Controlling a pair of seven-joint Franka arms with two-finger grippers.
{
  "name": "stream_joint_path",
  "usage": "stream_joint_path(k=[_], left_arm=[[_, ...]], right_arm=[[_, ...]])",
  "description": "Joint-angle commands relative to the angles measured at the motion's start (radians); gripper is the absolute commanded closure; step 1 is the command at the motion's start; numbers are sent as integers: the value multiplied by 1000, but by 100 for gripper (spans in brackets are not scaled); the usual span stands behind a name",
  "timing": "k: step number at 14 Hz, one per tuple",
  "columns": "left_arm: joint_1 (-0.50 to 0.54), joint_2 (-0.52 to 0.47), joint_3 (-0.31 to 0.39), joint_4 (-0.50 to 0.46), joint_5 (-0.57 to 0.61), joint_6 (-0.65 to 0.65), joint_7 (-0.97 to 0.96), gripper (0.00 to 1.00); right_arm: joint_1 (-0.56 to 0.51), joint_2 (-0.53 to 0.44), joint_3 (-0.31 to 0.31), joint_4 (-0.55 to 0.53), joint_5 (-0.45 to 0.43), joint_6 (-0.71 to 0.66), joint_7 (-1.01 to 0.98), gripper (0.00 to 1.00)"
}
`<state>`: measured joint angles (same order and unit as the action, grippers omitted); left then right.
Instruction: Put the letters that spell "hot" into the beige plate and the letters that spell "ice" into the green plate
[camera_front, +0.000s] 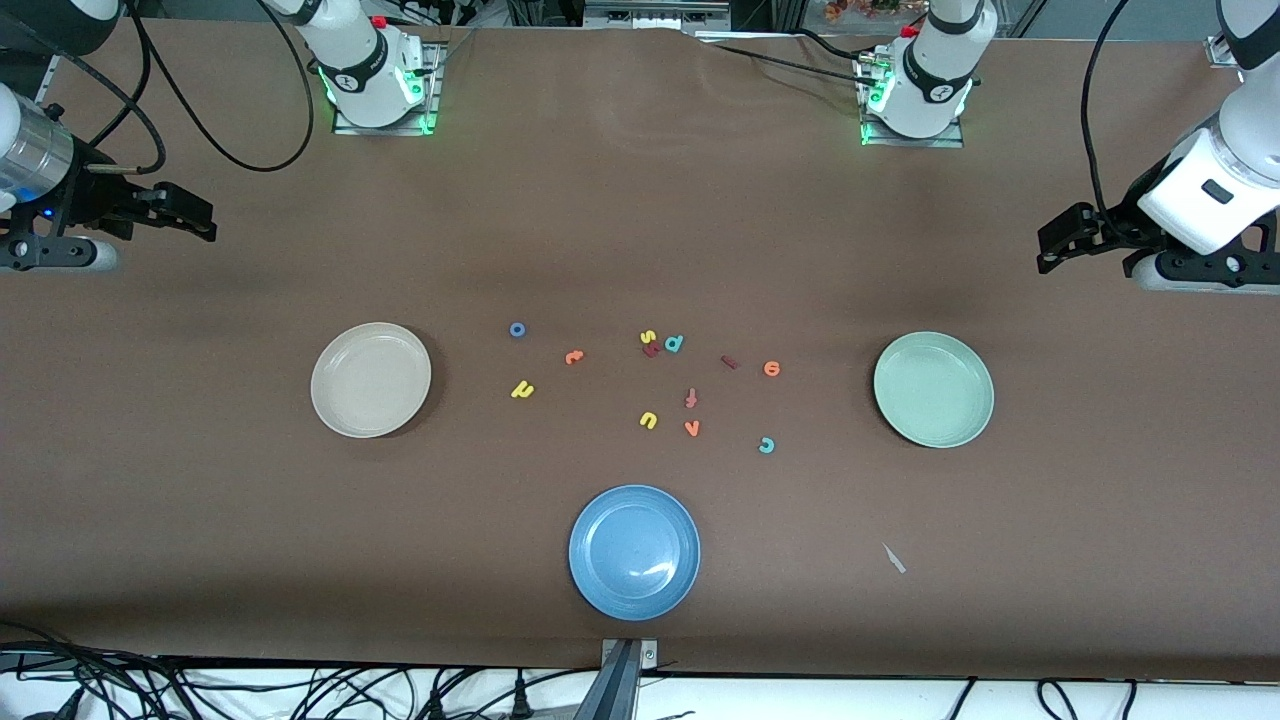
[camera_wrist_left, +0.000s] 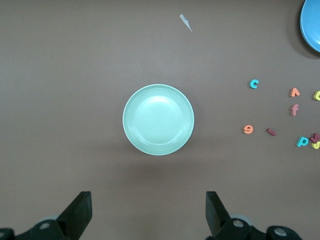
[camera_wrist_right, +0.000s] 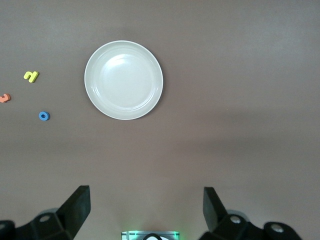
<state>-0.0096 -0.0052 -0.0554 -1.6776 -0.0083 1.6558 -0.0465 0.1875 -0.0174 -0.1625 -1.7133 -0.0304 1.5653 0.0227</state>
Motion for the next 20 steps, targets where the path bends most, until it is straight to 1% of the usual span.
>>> stream_joint_path(k=[1,20], left_arm=[[5,-9,-6,10,4,-19,19,0],[3,-10,-12,10,5,-36,17,0]], right_arm=[[0,8,-5,18,15,-16,3,0],[0,8,-5,17,15,-16,2,0]])
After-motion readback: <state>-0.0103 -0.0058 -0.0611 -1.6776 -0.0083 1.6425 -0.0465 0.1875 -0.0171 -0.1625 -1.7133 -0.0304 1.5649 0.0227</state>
